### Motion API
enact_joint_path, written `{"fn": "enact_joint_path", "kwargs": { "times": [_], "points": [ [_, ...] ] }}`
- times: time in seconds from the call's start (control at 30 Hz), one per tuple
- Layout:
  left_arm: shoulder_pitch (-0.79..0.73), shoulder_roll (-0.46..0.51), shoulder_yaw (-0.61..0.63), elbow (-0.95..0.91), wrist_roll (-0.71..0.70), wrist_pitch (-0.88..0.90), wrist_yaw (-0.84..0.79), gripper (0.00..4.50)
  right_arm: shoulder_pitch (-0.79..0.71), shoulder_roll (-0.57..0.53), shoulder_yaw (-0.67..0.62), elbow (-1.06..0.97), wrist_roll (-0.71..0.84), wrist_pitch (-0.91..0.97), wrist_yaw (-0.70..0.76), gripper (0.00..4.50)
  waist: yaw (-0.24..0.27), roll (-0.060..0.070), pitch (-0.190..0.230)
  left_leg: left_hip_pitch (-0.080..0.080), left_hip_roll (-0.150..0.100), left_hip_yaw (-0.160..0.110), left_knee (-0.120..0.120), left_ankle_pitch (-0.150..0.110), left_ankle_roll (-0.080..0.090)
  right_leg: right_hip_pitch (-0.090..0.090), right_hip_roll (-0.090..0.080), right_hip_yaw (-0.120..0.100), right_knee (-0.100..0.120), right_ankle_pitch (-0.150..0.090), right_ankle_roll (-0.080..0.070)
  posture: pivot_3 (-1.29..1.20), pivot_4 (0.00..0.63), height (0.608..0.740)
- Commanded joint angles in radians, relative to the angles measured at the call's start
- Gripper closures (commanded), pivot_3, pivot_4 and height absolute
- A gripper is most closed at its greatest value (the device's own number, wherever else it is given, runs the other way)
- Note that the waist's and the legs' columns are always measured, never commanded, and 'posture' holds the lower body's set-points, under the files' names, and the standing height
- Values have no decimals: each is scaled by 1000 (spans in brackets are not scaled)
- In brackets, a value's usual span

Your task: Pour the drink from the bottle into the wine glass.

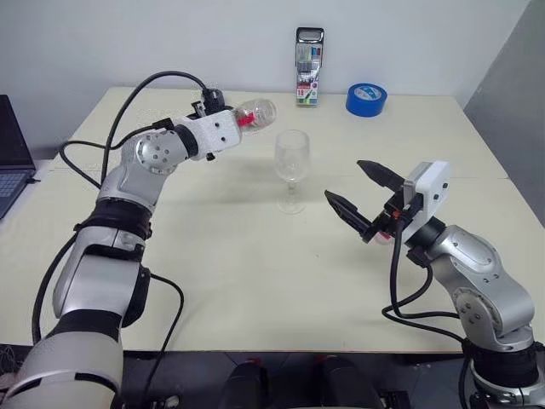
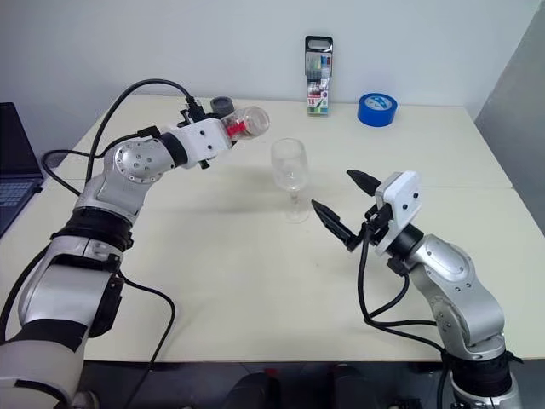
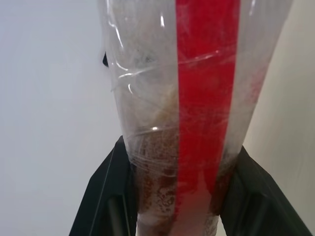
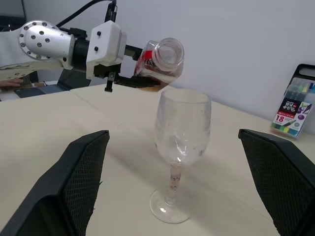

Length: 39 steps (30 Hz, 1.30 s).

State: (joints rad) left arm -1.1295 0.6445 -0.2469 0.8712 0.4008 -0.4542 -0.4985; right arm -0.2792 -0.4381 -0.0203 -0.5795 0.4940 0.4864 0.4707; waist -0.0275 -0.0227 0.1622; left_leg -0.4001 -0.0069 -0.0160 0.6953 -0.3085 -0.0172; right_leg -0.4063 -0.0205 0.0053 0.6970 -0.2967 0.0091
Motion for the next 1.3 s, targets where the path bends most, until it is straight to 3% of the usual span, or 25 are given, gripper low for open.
{"fn": "enact_joint_path", "kwargs": {
  "times": [0.03,0.47,1.3],
  "points": [
    [-69,19,-5,17,31,-54,47,2836,3,4,-15,-42,4,-14,-8,0,0,0,0,0,0,0,0,0,0,0,0,0,0,0,0,0,150,740],
    [-166,16,-87,126,169,-148,165,2836,9,2,-12,-36,-6,-14,-12,0,0,0,0,0,0,0,0,0,0,0,0,0,0,0,0,0,150,740],
    [-262,25,-177,222,299,-212,275,2836,18,-4,-12,-42,-8,-11,-22,0,-1,0,0,0,0,1,0,0,-1,0,0,0,1,0,0,0,150,740]
  ]
}}
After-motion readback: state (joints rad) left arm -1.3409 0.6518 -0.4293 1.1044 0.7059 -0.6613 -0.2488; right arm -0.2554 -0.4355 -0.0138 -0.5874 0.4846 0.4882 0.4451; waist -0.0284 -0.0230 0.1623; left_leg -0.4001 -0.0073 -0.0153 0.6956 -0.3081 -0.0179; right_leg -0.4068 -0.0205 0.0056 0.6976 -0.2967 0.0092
